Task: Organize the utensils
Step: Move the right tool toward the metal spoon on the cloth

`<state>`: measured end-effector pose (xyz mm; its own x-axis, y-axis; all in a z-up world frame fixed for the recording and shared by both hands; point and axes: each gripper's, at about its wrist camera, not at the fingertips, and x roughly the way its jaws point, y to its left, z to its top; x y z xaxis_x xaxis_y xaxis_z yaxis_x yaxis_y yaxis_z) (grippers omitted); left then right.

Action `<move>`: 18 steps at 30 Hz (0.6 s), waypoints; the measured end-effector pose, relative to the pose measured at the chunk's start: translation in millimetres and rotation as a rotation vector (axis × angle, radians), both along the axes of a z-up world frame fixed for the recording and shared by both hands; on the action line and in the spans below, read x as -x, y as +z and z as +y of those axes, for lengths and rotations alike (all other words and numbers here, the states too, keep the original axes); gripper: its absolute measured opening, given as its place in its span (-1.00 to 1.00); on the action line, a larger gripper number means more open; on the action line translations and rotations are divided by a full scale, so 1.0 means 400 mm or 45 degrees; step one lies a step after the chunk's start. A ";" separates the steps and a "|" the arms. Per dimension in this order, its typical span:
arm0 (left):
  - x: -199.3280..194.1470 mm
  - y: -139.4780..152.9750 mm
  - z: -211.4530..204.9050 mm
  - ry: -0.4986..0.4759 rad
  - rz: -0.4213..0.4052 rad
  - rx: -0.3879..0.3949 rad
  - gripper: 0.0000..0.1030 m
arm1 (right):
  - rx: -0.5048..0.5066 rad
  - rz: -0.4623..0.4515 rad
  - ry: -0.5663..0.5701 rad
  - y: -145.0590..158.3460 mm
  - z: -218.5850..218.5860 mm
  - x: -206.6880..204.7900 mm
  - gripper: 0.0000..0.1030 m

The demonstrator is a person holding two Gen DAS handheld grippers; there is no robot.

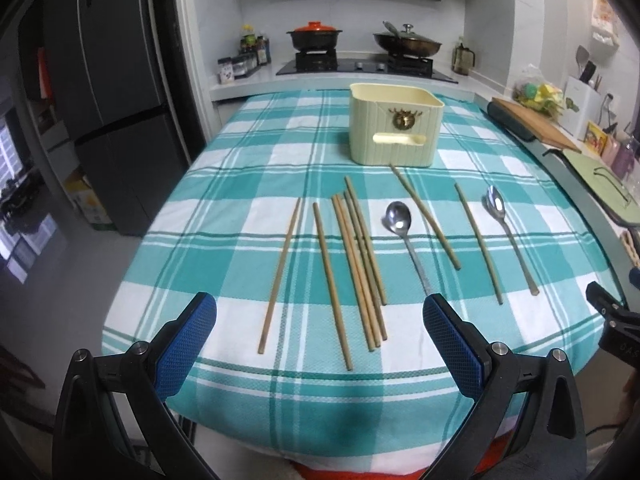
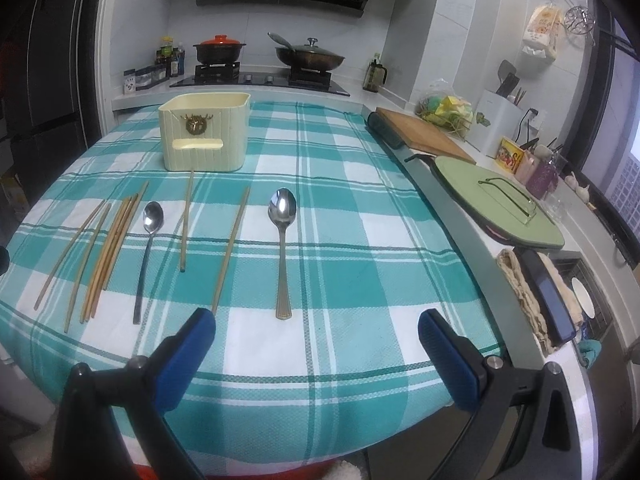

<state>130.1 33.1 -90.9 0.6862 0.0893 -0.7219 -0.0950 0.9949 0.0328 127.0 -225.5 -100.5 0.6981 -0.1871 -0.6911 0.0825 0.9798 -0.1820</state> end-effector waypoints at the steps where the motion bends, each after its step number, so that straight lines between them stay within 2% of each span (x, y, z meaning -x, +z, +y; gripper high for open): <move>1: -0.013 -0.014 0.018 0.016 0.021 0.023 1.00 | -0.025 0.011 0.006 -0.009 -0.005 -0.011 1.00; 5: -0.063 -0.087 0.111 0.062 0.150 0.188 0.99 | -0.132 0.067 0.026 -0.058 -0.035 -0.060 1.00; 7: -0.080 -0.121 0.142 0.076 0.205 0.223 0.99 | -0.145 0.092 0.005 -0.083 -0.051 -0.083 1.00; 13: -0.146 -0.176 0.177 0.079 0.258 0.155 0.99 | -0.176 0.118 -0.038 -0.124 -0.097 -0.139 1.00; 18: -0.230 -0.214 0.198 0.062 0.302 0.160 0.99 | -0.172 0.159 -0.015 -0.155 -0.107 -0.201 1.00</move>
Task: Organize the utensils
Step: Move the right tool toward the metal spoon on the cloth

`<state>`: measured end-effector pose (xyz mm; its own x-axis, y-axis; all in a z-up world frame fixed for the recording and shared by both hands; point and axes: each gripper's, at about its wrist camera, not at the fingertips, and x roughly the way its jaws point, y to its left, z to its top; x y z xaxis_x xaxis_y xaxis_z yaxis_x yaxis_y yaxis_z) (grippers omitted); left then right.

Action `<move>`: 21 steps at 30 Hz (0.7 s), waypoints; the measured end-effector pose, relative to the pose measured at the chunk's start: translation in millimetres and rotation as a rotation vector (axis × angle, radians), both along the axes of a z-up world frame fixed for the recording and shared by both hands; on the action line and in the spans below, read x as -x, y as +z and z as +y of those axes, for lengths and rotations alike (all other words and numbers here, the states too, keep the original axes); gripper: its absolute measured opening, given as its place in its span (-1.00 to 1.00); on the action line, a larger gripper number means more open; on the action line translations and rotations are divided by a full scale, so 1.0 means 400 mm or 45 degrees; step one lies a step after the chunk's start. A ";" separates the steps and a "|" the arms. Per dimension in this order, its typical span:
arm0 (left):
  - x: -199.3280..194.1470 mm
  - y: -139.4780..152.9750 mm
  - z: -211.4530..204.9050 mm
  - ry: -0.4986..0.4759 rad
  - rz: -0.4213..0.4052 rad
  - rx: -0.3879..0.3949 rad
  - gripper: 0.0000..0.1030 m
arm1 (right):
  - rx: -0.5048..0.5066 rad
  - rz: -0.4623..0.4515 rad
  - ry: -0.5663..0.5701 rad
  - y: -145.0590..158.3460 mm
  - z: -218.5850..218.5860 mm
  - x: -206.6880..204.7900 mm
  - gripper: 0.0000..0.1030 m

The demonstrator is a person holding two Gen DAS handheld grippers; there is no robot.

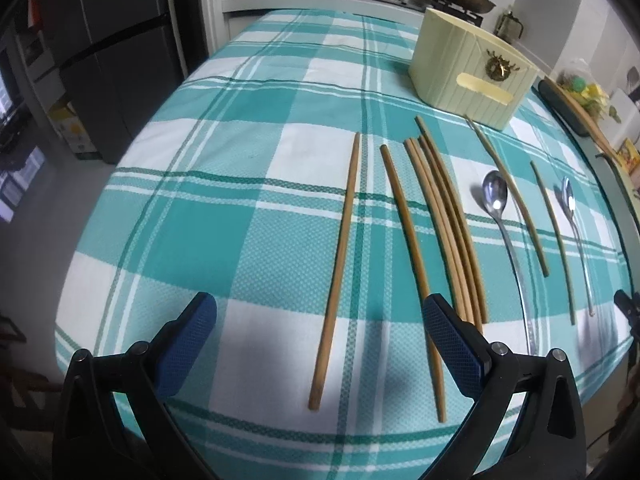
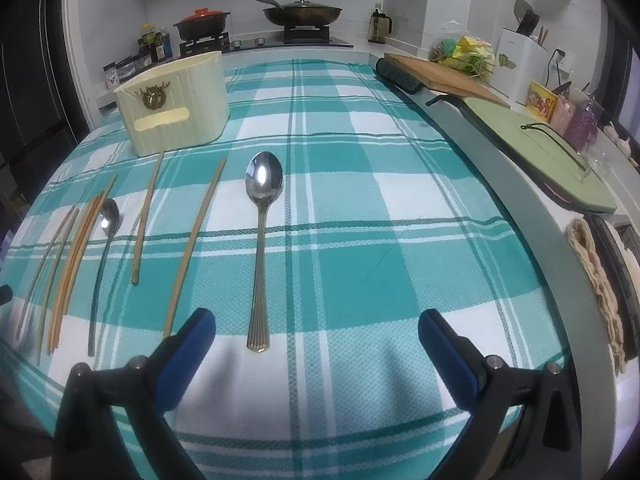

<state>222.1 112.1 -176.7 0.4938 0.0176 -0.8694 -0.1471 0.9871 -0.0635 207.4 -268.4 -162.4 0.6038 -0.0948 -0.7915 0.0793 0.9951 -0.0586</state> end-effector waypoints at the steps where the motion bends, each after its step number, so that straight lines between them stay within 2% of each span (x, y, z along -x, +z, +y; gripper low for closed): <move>1: -0.013 -0.006 0.000 -0.003 0.008 -0.022 0.99 | 0.004 0.015 0.002 -0.007 0.001 -0.014 1.00; 8: -0.094 -0.077 0.004 -0.059 0.093 -0.151 0.99 | -0.028 0.070 0.118 -0.064 0.047 -0.099 0.97; 15: -0.128 -0.094 0.030 -0.116 0.146 -0.083 0.99 | 0.009 0.133 0.141 -0.120 0.063 -0.144 0.97; 18: -0.143 -0.095 0.031 -0.163 0.159 -0.072 0.99 | -0.050 0.150 0.147 -0.129 0.049 -0.153 0.98; 21: -0.163 -0.094 0.026 -0.213 0.212 -0.081 0.99 | -0.046 0.151 0.160 -0.128 0.040 -0.161 0.98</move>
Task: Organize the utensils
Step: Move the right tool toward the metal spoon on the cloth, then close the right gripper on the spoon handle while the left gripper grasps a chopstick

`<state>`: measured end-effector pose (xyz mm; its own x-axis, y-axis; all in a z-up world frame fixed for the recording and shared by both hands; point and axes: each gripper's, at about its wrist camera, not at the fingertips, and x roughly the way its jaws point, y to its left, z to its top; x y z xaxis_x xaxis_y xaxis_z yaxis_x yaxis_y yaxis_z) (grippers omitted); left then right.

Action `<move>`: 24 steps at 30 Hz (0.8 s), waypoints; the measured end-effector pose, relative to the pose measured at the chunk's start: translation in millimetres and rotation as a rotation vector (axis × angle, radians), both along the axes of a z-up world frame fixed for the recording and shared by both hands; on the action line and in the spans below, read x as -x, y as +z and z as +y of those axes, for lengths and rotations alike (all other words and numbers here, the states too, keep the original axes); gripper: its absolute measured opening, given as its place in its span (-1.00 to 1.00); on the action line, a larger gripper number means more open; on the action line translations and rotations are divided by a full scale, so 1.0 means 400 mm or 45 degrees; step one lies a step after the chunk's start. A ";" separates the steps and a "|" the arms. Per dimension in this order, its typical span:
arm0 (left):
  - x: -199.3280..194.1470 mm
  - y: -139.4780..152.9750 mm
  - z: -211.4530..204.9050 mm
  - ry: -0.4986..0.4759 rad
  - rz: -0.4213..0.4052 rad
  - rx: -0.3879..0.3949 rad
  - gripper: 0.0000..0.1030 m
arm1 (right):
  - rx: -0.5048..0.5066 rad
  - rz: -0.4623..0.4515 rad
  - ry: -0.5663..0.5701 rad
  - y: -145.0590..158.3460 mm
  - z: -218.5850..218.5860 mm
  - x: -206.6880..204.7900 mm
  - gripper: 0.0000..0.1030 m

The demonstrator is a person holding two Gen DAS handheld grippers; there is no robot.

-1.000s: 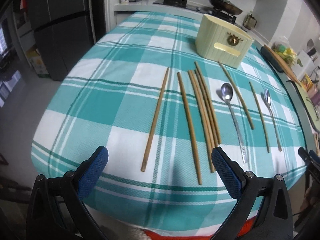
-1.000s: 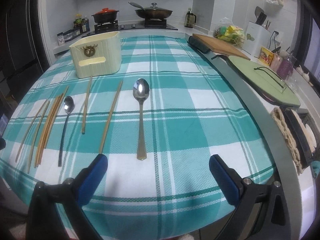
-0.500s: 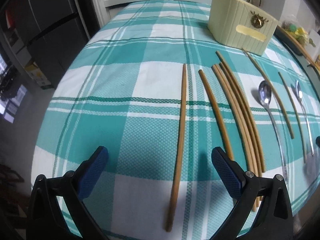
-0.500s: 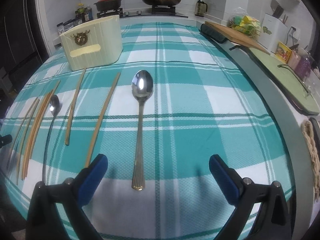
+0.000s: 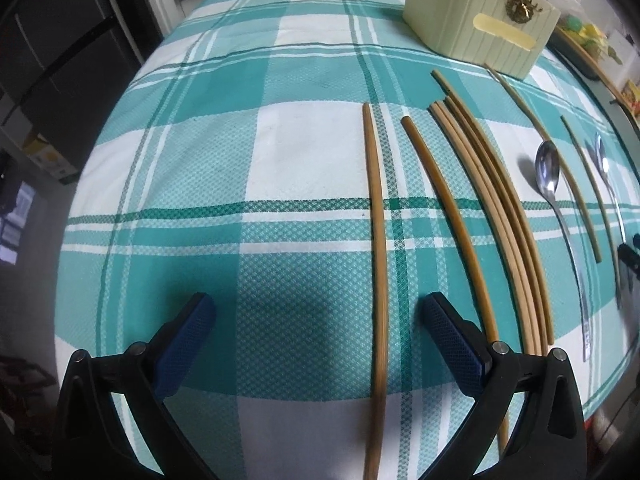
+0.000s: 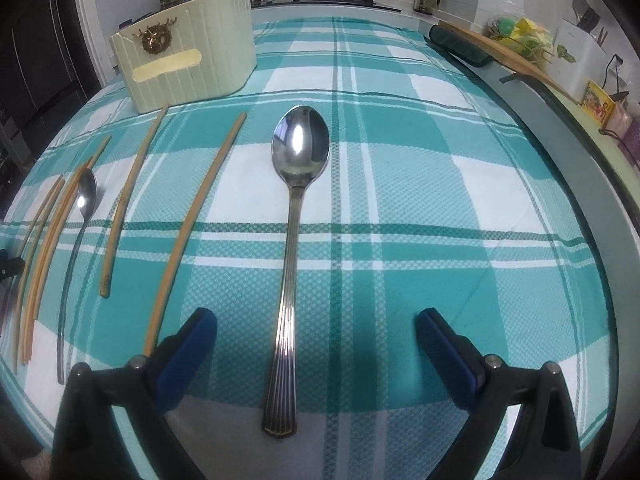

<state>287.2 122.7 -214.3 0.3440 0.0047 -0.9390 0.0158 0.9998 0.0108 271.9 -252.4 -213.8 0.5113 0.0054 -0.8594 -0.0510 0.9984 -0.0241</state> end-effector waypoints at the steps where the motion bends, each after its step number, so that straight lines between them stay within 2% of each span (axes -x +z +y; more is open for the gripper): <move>1: -0.010 0.000 0.000 -0.019 0.030 0.006 0.99 | 0.001 0.003 0.007 0.000 -0.001 -0.006 0.95; 3: -0.047 0.002 -0.006 -0.047 0.070 0.002 0.99 | 0.009 0.001 0.043 0.005 0.006 -0.026 0.80; 5: -0.082 0.005 -0.021 -0.077 0.063 -0.009 0.95 | 0.015 -0.012 0.089 0.014 0.018 -0.059 0.48; 8: -0.136 0.016 -0.048 -0.114 0.038 -0.002 0.65 | 0.011 -0.006 0.100 0.017 0.027 -0.136 0.40; 11: -0.182 0.031 -0.076 -0.140 0.029 0.007 0.17 | 0.013 -0.006 0.065 0.018 0.028 -0.210 0.27; 13: -0.199 0.039 -0.091 -0.153 0.026 0.014 -0.43 | 0.011 -0.008 0.042 0.021 0.030 -0.245 0.13; 14: -0.202 0.042 -0.101 -0.162 0.026 0.013 -0.61 | 0.013 -0.012 0.037 0.023 0.033 -0.256 -0.15; 15: -0.204 0.043 -0.108 -0.172 0.025 0.022 -0.90 | 0.022 -0.018 0.044 0.025 0.039 -0.264 -0.19; 19: -0.197 0.055 -0.096 -0.141 -0.028 0.050 -0.92 | 0.020 -0.036 0.034 0.025 0.041 -0.275 -0.19; 24: -0.129 0.182 -0.077 -0.102 -0.213 0.142 -0.92 | -0.075 -0.102 0.044 0.082 0.023 -0.236 -0.19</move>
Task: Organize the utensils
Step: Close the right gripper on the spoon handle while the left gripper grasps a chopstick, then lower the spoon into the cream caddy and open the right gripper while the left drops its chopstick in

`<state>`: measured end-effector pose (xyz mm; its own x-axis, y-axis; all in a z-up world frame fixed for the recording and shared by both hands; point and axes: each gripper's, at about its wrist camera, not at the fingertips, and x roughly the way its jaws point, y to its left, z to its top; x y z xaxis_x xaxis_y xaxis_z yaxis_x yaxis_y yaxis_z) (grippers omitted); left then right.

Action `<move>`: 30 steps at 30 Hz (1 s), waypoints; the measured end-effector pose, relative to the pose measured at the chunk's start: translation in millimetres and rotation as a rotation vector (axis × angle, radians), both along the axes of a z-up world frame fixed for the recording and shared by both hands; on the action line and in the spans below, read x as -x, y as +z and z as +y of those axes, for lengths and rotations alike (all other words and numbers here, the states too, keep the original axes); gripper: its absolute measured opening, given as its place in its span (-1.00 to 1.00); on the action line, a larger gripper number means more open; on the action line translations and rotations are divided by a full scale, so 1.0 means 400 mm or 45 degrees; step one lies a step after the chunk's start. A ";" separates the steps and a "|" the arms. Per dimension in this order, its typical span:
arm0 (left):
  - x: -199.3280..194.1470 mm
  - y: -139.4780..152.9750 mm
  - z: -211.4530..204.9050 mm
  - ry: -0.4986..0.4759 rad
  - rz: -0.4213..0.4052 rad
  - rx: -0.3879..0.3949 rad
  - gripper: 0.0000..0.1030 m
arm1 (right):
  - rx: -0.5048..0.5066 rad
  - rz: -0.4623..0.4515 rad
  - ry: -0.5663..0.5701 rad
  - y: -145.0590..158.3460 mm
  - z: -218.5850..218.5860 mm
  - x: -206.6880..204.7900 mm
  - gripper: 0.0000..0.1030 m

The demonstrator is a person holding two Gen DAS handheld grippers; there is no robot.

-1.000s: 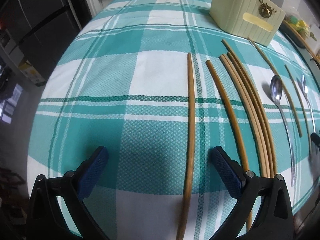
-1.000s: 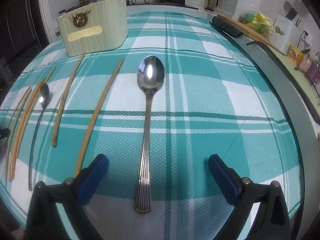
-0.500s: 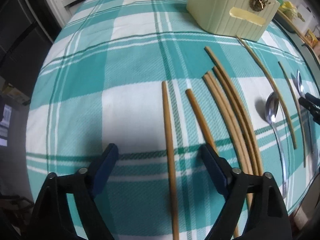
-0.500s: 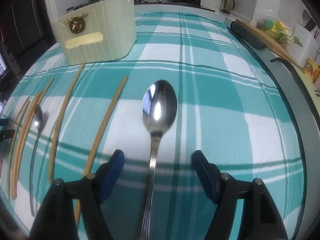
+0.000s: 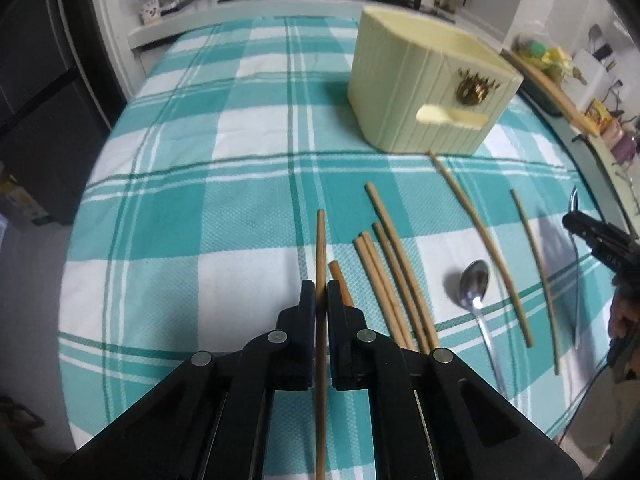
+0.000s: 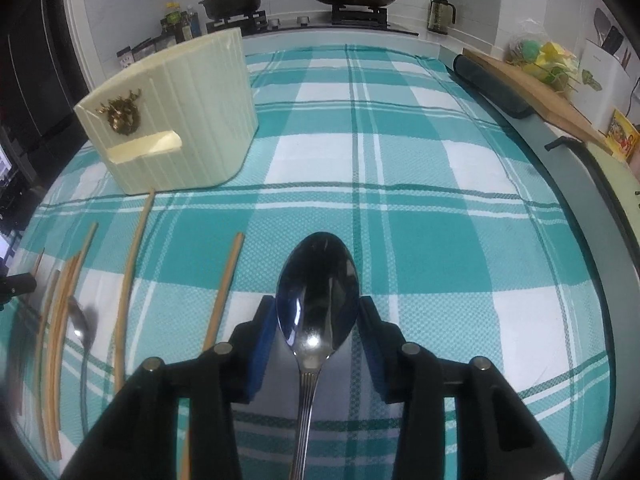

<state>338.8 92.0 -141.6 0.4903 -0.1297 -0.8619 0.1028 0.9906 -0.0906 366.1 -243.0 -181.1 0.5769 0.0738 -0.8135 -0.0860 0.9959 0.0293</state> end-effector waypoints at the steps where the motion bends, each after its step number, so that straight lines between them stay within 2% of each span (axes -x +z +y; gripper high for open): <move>1: 0.016 0.032 0.004 0.004 -0.042 0.021 -0.92 | -0.008 -0.026 0.016 0.022 0.001 0.016 -0.19; 9: 0.106 0.290 0.031 -0.012 -0.351 0.185 -0.92 | -0.081 -0.228 0.121 0.222 0.023 0.134 -0.19; 15: 0.074 0.417 0.022 -0.046 -0.464 0.269 -0.92 | -0.088 -0.385 0.164 0.353 0.062 0.166 -0.19; 20: -0.018 0.517 0.005 -0.053 -0.509 0.327 -0.92 | -0.091 -0.482 0.182 0.467 0.098 0.105 -0.19; 23: -0.085 0.569 -0.014 -0.051 -0.541 0.328 -0.92 | -0.092 -0.535 0.199 0.548 0.126 0.046 -0.19; 27: -0.174 0.594 -0.047 -0.042 -0.572 0.293 -0.92 | -0.085 -0.597 0.223 0.641 0.170 -0.044 -0.19; 30: -0.247 0.575 -0.075 -0.036 -0.554 0.261 -0.92 | -0.086 -0.636 0.237 0.673 0.202 -0.108 -0.19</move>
<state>437.7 61.9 88.4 0.7934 -0.2940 -0.5331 0.2010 0.9531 -0.2264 409.3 -162.0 88.3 0.8647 0.2540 -0.4333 -0.2805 0.9598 0.0028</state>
